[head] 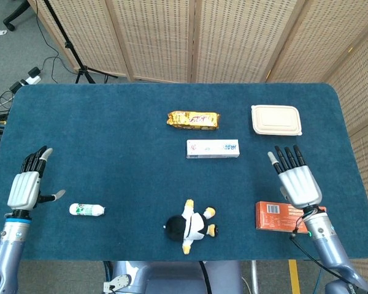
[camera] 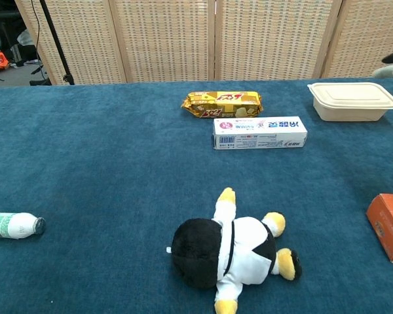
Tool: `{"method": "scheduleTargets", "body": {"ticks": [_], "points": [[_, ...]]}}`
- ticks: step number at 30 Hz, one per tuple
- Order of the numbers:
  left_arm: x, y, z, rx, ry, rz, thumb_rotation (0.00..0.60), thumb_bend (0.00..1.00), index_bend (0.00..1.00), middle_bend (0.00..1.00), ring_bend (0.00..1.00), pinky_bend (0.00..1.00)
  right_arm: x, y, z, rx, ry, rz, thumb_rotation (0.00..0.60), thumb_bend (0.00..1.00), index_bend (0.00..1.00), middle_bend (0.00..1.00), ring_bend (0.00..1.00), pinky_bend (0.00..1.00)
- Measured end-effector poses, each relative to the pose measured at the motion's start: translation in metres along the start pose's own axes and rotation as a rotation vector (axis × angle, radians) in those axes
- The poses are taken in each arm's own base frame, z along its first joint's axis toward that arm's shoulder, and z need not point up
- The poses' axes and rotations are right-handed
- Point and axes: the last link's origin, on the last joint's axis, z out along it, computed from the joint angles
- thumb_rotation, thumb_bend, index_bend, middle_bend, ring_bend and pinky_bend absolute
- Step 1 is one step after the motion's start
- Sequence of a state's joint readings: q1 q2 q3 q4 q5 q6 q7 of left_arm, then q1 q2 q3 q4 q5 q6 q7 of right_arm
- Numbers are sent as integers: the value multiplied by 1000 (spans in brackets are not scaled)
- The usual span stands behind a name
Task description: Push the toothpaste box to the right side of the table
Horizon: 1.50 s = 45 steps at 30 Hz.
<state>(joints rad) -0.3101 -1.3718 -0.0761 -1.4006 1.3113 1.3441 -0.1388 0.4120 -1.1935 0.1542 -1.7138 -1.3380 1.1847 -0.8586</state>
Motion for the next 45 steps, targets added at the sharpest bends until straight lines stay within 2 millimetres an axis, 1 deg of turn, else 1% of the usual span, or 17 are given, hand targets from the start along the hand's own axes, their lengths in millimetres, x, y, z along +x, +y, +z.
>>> {"method": "scheduleTargets", "body": {"ticks": [5,8,13,15,18,20,22,25,26,30,33,37,41,45], "points": [[-1,-2,3,2,-8,-12,600,0,0,0,0,0,16,-21,24,67,39,-115,600,325,0,0,0,0],[-2,-3,3,3,-12,-15,600,0,0,0,0,0,24,-37,38,104,55,-145,600,365,0,0,0,0],[-2,-5,5,7,-18,-32,600,0,0,0,0,0,31,-61,54,154,65,-166,600,591,0,0,0,0],[-1,-6,6,9,-16,-42,600,0,0,0,0,0,32,-70,59,173,67,-173,600,620,0,0,0,0],[0,-7,7,13,-17,-55,600,0,0,0,0,0,32,-80,64,188,64,-178,600,627,1,0,0,0],[0,-8,8,15,-18,-61,600,0,0,0,0,0,32,-90,69,201,66,-182,600,653,6,0,0,0],[0,-9,8,16,-20,-68,600,0,0,0,0,0,33,-99,74,215,69,-185,600,716,24,0,0,0],[1,-9,8,12,-22,-76,600,0,0,0,0,0,34,-113,80,240,77,-197,600,774,61,0,0,0],[1,-8,8,11,-22,-79,600,0,0,0,0,0,35,-118,82,250,81,-204,600,782,64,0,0,0],[1,-8,8,5,-28,-91,600,0,0,0,0,0,38,-141,95,300,93,-246,600,876,67,0,0,0],[1,-7,8,2,-33,-96,600,0,0,0,0,0,42,-153,104,318,101,-278,600,896,72,0,0,0],[0,-7,8,-1,-41,-101,600,0,0,0,0,0,46,-163,112,334,106,-300,600,900,79,0,0,0],[-1,-7,8,-4,-51,-107,600,0,0,0,0,0,49,-170,123,340,104,-320,600,896,81,0,0,0],[-4,-7,9,-4,-65,-109,600,0,0,0,0,0,51,-174,139,332,87,-337,600,898,81,0,0,0]]}}
